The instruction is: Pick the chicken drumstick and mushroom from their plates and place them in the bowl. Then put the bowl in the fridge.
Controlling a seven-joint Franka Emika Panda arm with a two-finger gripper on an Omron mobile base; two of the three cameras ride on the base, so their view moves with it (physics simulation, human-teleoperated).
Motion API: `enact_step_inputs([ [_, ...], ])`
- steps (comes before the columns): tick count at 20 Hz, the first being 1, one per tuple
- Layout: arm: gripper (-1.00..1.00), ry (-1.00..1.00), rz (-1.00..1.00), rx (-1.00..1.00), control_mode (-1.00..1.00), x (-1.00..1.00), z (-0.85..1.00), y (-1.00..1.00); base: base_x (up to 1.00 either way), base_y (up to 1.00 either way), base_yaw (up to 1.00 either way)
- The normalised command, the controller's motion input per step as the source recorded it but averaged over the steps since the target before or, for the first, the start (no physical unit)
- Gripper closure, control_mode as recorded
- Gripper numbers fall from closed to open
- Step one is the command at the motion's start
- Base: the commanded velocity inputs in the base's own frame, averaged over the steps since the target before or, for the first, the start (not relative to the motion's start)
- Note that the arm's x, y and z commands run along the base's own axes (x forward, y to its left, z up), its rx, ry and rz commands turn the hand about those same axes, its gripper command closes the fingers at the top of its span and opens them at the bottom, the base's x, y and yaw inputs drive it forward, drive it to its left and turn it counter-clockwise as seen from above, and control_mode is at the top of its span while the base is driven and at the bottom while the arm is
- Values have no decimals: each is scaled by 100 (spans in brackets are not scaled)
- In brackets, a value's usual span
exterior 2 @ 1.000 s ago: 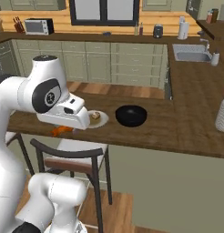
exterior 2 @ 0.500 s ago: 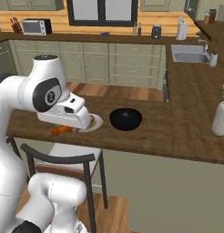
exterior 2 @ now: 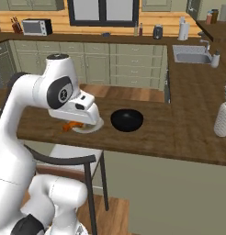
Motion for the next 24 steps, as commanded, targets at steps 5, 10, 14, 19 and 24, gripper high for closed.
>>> enact_step_inputs([
  [5,100,0,0,2,-100,100,-1,-35,0,0,0],
  [10,100,2,1,1,-100,95,-27,-23,0,0,0],
  [14,100,0,1,0,-100,61,-58,0,0,0,0],
  [19,100,0,0,0,-100,46,-69,0,0,0,0],
  [24,100,0,0,0,-100,48,-38,-3,0,0,0],
])
